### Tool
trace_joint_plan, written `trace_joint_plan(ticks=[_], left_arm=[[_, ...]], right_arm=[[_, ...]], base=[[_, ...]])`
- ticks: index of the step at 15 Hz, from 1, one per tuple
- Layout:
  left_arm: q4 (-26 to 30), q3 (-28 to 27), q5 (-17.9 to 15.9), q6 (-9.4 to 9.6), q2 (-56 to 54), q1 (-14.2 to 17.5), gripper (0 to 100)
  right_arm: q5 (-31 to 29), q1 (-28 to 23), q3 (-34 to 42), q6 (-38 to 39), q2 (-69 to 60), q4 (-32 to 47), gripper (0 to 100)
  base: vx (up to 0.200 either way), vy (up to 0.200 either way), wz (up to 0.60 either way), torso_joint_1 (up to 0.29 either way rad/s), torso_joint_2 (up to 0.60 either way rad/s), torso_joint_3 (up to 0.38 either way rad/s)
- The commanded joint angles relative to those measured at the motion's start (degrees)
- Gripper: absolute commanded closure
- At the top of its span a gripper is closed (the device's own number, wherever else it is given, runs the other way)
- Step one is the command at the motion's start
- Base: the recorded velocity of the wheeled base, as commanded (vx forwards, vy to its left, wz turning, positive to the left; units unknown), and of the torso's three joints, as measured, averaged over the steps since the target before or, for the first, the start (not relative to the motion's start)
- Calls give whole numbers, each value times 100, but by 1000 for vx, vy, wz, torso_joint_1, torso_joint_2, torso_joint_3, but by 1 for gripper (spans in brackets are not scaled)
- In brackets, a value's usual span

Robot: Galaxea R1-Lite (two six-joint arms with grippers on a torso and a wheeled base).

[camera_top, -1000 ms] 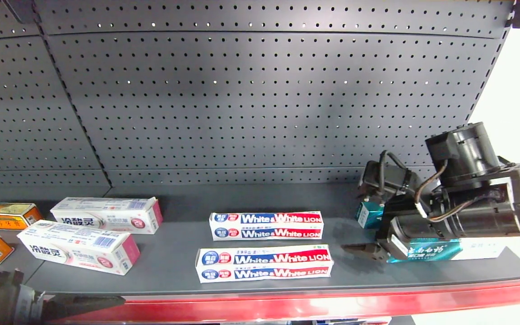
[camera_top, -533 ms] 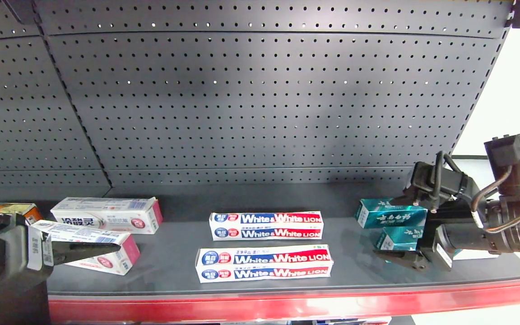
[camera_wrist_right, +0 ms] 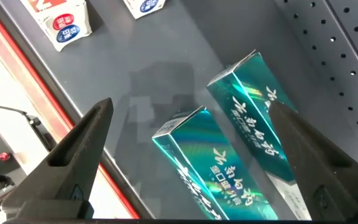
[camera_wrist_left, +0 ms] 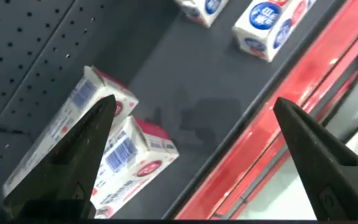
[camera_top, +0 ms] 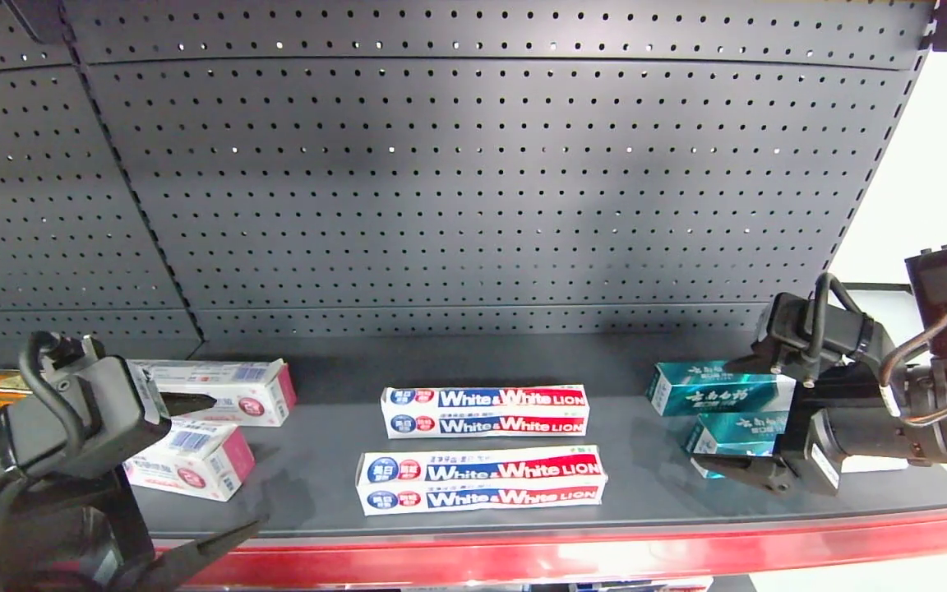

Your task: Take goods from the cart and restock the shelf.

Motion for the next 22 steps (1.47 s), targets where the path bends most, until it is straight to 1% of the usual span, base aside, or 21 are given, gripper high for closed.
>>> trace_joint_plan(ticks=[1,2,3,4,5,9,12,20,22], left_arm=[[-18,-95,109,24,142,-126,0],[-18,-95,109,24,142,-126,0],[-114,-429,127,534,476,-161,0],[-114,-579,135,719,634,-170,0],[-114,-623,135,798,740,-188,0],[-114,-711,250,833,1100,-522,0],[-123,-807,258,851,1434,-618,0],[-132,-825,329,851,1671,-627,0],[-132,-913,329,851,1786,-627,0]], right_arm=[[5,-15,2,-2,18,4,0],[5,-15,2,-2,18,4,0],[5,-15,2,6,36,4,0],[5,-15,11,-2,36,4,0],[5,-15,11,6,45,4,0],[23,-76,-7,-2,115,-5,0],[23,-76,-16,-2,150,-5,0],[40,-85,20,-2,150,-5,0],[40,-85,20,-2,150,-5,0]], base=[[0,0,0,0,0,0],[0,0,0,0,0,0],[0,0,0,0,0,0],[0,0,0,0,0,0],[0,0,0,0,0,0],[0,0,0,0,0,0],[0,0,0,0,0,0],[0,0,0,0,0,0],[0,0,0,0,0,0]])
